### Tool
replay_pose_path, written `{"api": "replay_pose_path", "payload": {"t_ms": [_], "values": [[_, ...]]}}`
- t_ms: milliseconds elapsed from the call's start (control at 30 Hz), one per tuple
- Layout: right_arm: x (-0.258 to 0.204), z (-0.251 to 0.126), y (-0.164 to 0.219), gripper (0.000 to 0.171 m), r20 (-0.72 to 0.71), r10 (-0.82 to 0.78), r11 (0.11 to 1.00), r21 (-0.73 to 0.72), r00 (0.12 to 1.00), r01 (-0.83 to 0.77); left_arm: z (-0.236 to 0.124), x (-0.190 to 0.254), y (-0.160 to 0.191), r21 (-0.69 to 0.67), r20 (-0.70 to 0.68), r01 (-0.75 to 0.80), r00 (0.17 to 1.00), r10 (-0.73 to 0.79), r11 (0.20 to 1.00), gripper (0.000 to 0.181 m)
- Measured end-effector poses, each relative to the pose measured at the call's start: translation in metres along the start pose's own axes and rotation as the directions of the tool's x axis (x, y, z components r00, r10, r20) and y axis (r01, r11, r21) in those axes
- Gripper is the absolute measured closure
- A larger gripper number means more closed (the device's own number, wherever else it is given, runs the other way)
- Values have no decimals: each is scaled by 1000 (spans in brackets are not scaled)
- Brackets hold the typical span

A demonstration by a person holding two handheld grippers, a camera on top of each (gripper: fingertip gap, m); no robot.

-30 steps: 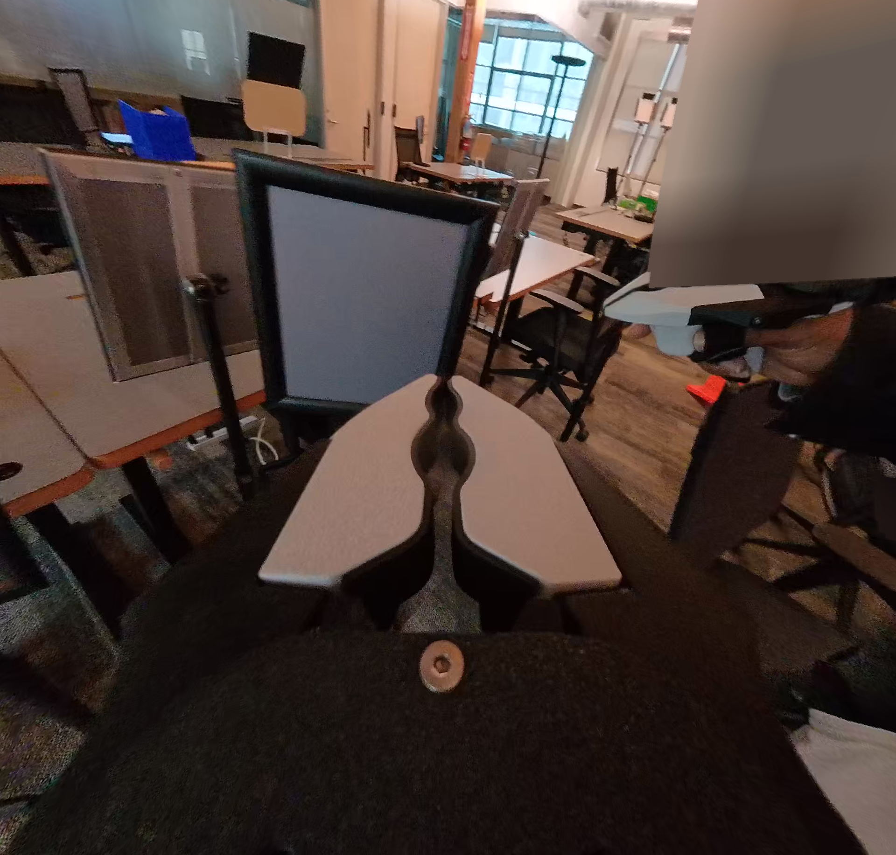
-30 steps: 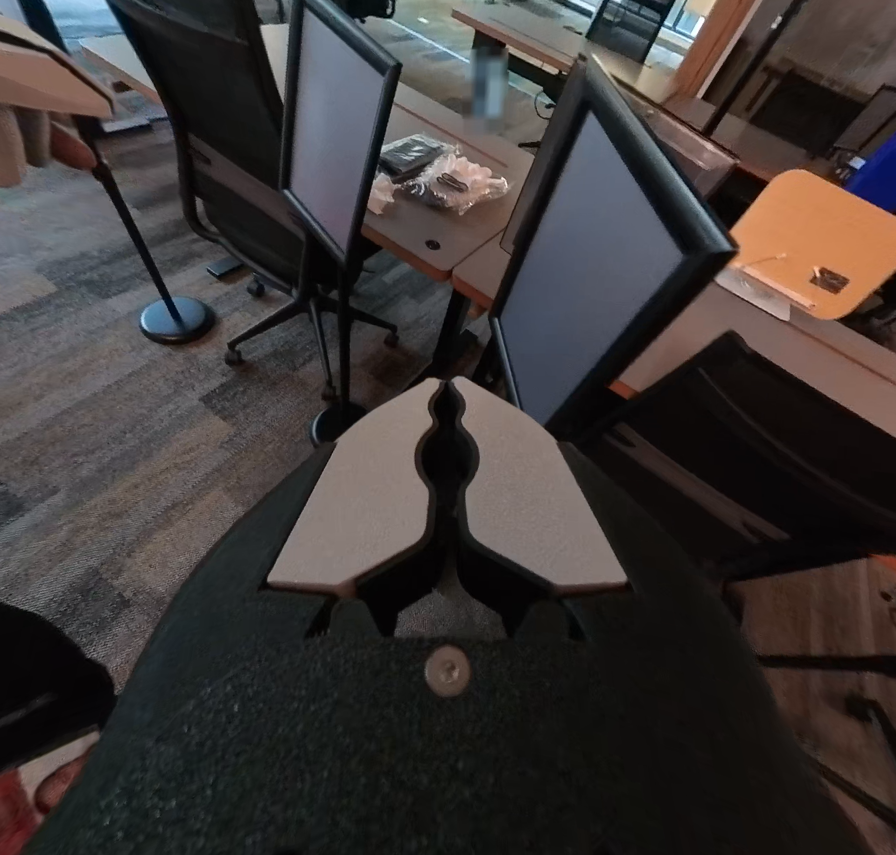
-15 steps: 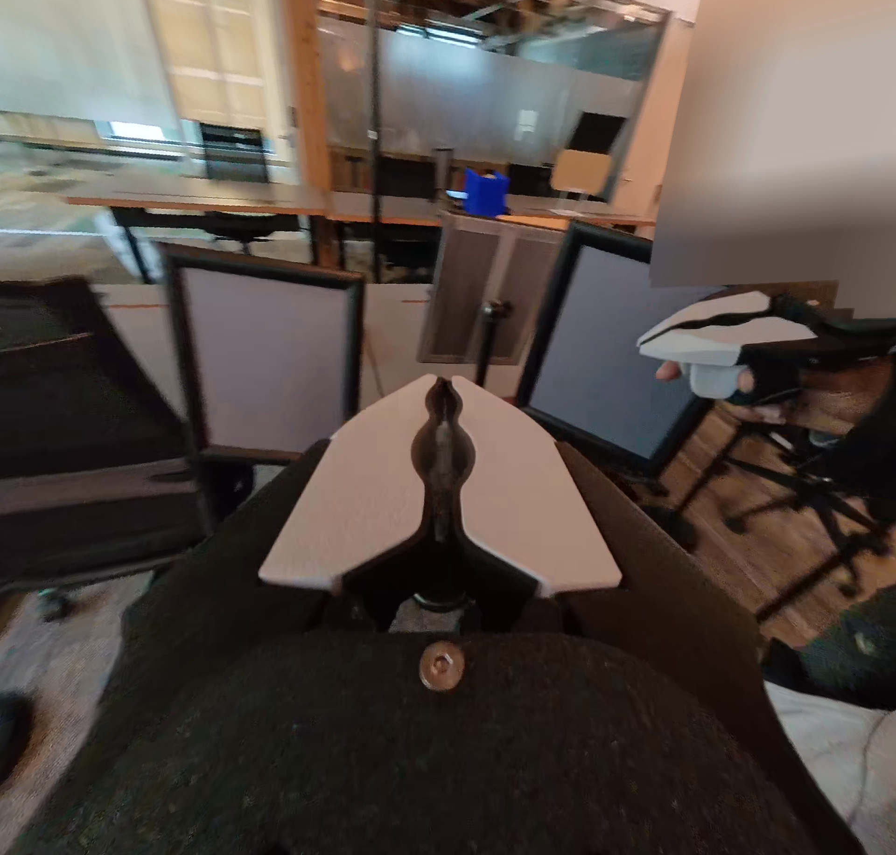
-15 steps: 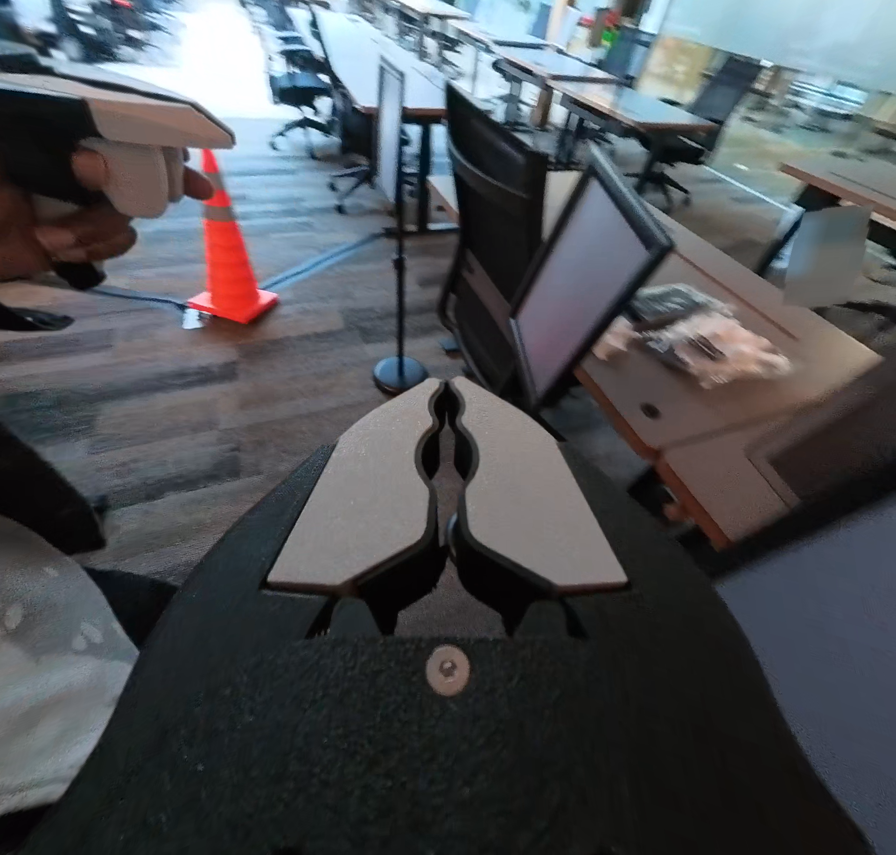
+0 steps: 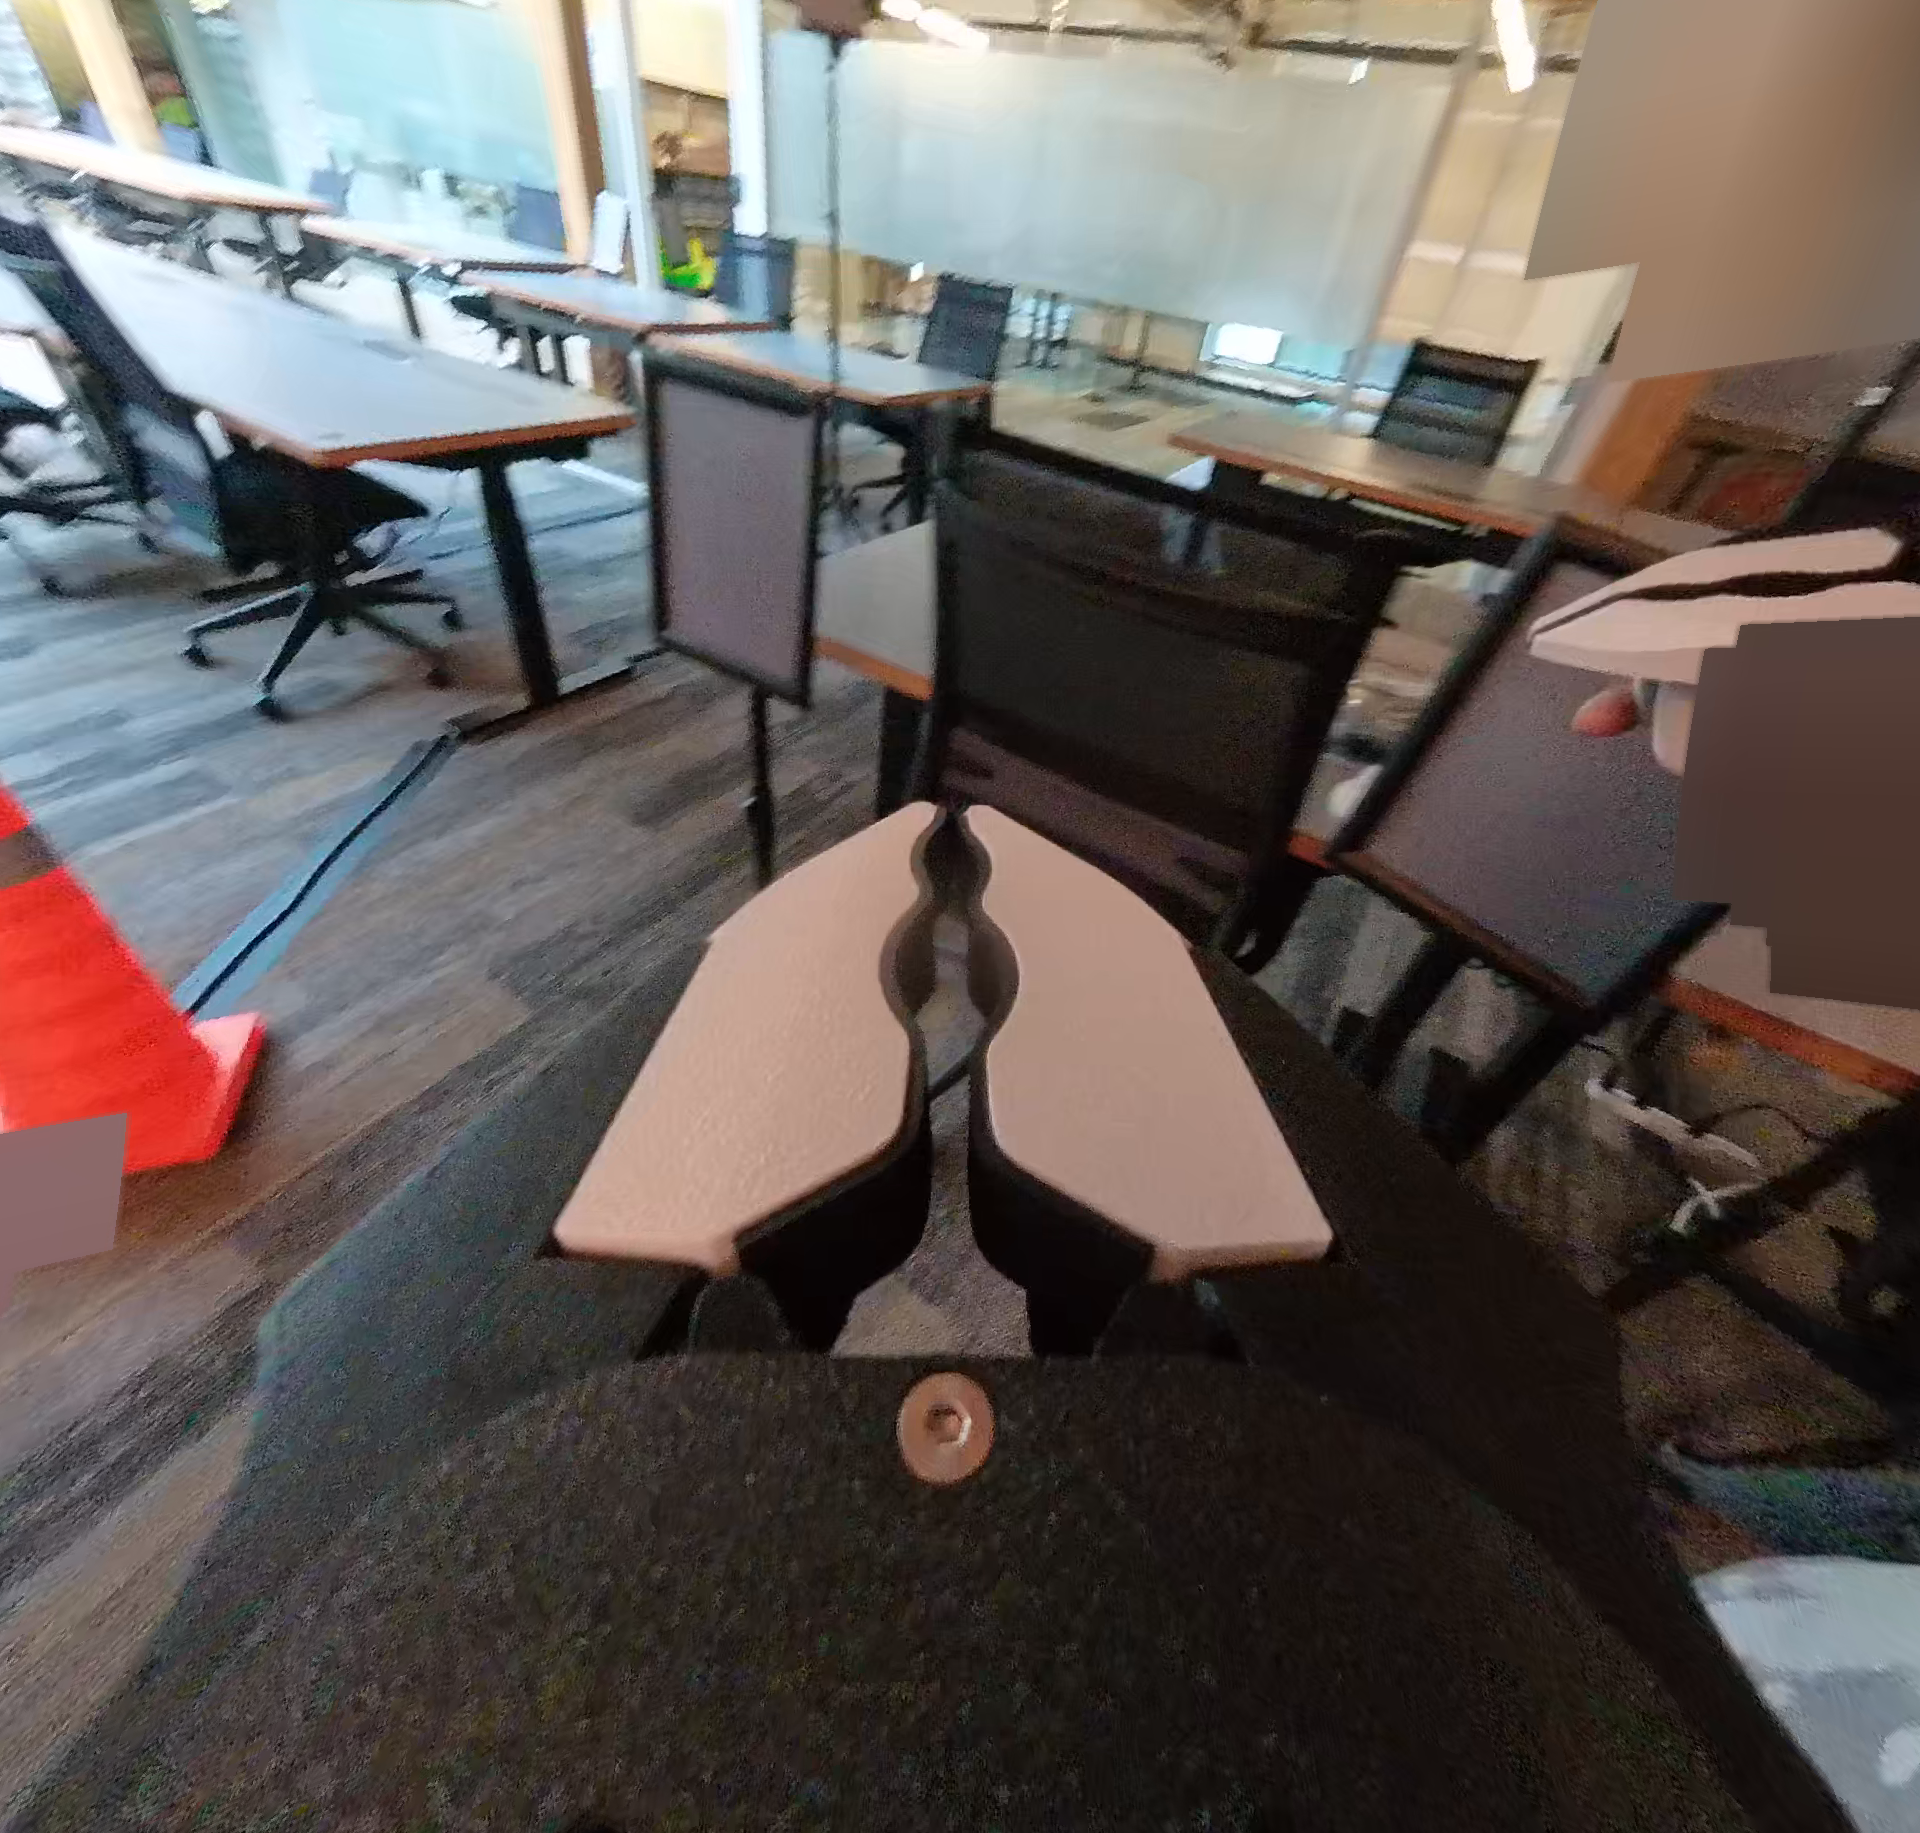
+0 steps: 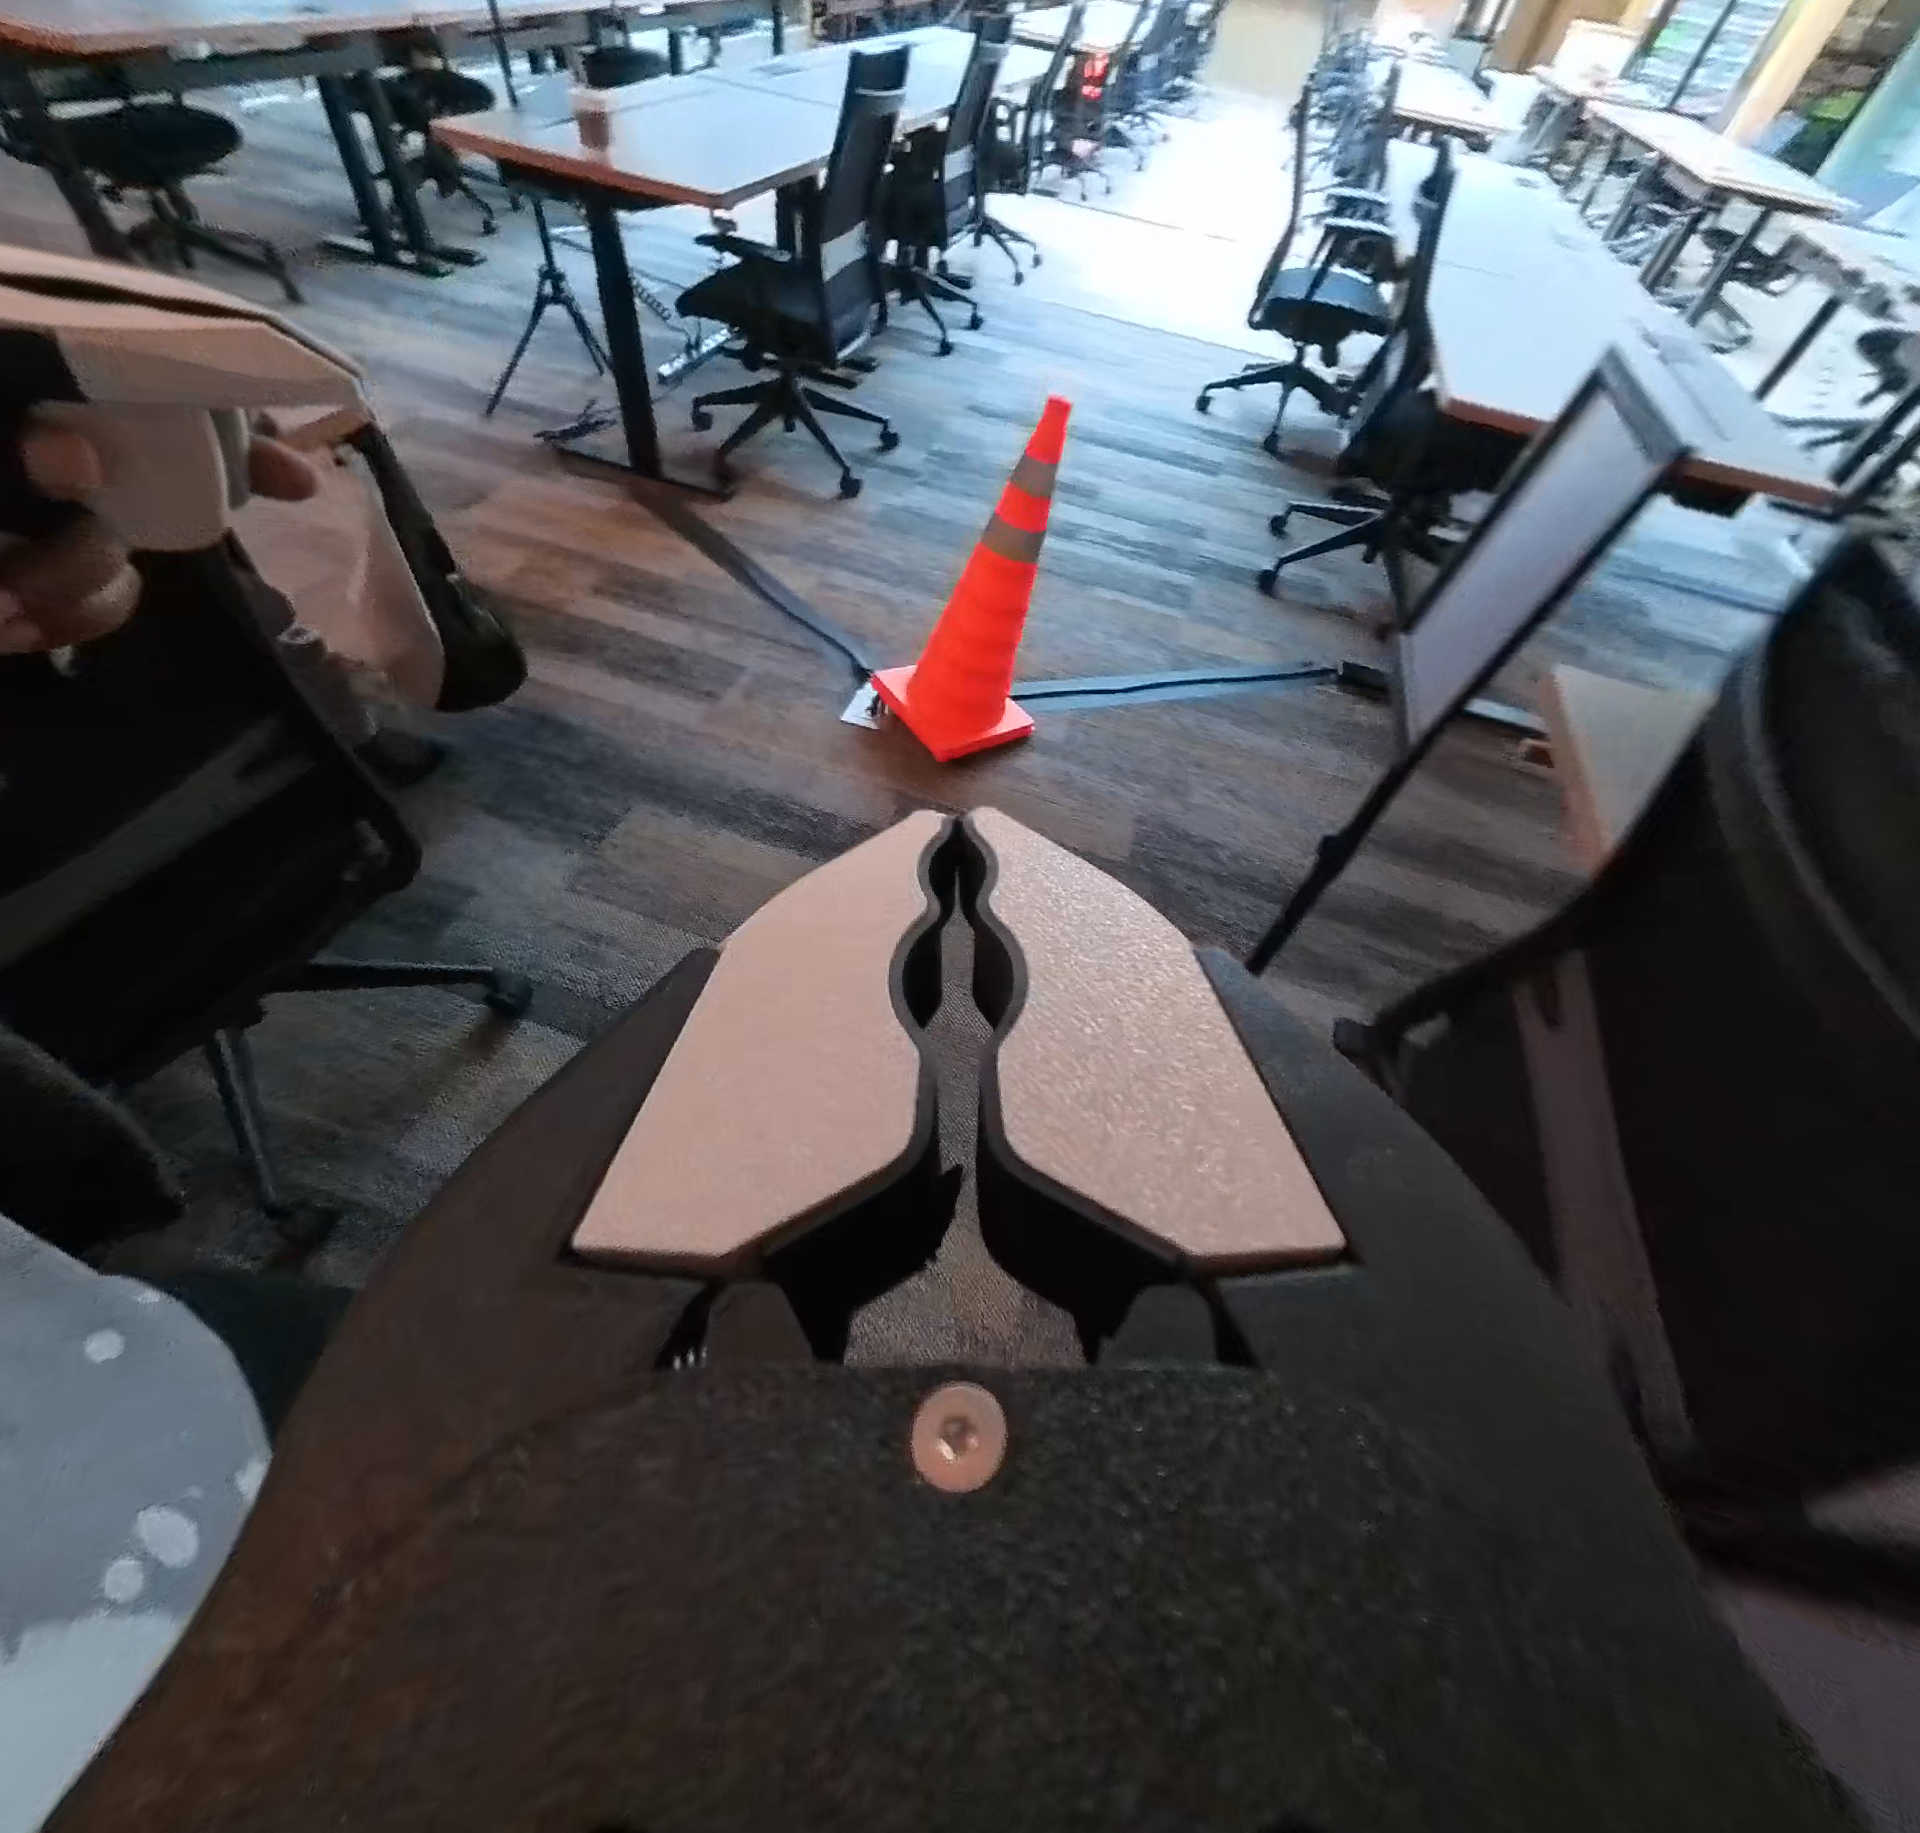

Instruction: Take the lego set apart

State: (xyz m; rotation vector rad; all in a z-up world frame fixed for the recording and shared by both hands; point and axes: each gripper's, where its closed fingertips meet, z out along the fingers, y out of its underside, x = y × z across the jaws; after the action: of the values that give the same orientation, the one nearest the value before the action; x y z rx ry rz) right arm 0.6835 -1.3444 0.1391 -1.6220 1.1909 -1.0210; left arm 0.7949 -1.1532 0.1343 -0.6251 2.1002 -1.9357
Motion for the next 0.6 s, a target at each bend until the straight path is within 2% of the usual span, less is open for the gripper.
{"api": "replay_pose_path", "payload": {"t_ms": [133, 233, 367, 467, 600], "values": [[-6, 99, -17, 171, 79, 10, 1000, -10, 997, -9, 12, -99, 8, -45, 86, 44, 995, -40, 998, 181], [-6, 147, -13, 171, 107, 26, 998, -53, 994, -20, 24, -148, 19, -73, 118, 75, 991, -66, 994, 181], [-10, 173, -5, 171, 121, 48, 995, -97, 992, -36, 47, -177, 31, -98, 108, 112, 989, -101, 989, 181], [-11, 179, 6, 171, 109, 65, 992, -118, 992, -52, 63, -176, 38, -115, 60, 96, 994, -89, 989, 181], [-16, 179, 26, 171, 84, 121, 984, -140, 989, -109, 76, -170, 65, -152, 5, 92, 996, -92, 984, 181]]}}
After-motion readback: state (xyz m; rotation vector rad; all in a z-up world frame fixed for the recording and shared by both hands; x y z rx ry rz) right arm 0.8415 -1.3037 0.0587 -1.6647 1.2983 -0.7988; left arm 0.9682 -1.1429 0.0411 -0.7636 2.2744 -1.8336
